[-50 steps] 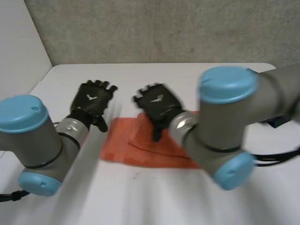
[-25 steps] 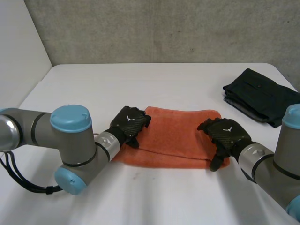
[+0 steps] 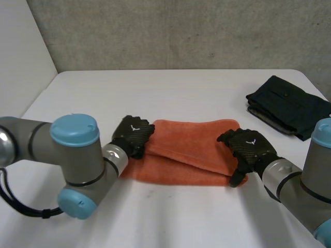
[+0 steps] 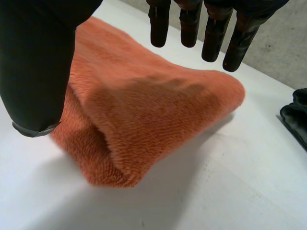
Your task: Fold the laundry.
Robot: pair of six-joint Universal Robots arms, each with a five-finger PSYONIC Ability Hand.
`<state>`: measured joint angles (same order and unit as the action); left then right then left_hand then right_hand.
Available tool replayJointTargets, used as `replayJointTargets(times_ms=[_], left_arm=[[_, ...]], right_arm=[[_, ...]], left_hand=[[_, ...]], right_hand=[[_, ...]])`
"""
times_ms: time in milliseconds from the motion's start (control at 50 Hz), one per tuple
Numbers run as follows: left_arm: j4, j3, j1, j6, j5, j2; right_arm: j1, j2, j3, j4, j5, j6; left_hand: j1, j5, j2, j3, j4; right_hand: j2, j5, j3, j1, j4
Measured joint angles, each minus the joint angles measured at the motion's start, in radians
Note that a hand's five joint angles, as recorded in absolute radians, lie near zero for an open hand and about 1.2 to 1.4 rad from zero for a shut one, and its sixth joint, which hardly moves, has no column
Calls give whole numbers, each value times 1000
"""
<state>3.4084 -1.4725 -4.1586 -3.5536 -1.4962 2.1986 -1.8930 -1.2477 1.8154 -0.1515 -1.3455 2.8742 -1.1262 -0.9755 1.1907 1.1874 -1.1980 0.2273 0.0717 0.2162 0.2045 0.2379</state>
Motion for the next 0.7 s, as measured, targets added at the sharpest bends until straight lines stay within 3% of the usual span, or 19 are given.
replayJointTargets(times_ms=[260, 540, 580, 600, 640, 660, 700], left_arm=[[-1, -241, -7, -151, -74, -210], [9, -321, -28, -196, -142, -224], [9, -322, -28, -193, -141, -224], [9, -323, -28, -191, -140, -225], [9, -323, -27, -189, -138, -227], [9, -324, -25, -187, -137, -229], [9, -324, -23, -185, -136, -236]], right_arm=[[-18, 13, -16, -15, 5, 96], [-16, 89, -11, -53, 1, 72], [-14, 93, -6, -59, 2, 65], [-14, 94, -5, -62, 2, 61], [-14, 97, -1, -68, 1, 51], [-13, 98, 4, -73, 0, 40], [-13, 98, 12, -81, -1, 24]], left_hand=[[0, 0, 1, 0, 0], [7, 4, -2, -1, 4], [163, 154, -201, -197, 189], [395, 366, -405, -397, 410], [597, 571, -618, -609, 618], [632, 622, -658, -650, 668], [639, 660, -693, -685, 704]], right_hand=[[2, 0, 3, 0, 0], [157, 137, 173, 138, 152], [286, 250, 303, 250, 278], [364, 312, 366, 303, 341], [491, 431, 500, 401, 463], [712, 641, 703, 566, 683], [884, 835, 897, 675, 877]])
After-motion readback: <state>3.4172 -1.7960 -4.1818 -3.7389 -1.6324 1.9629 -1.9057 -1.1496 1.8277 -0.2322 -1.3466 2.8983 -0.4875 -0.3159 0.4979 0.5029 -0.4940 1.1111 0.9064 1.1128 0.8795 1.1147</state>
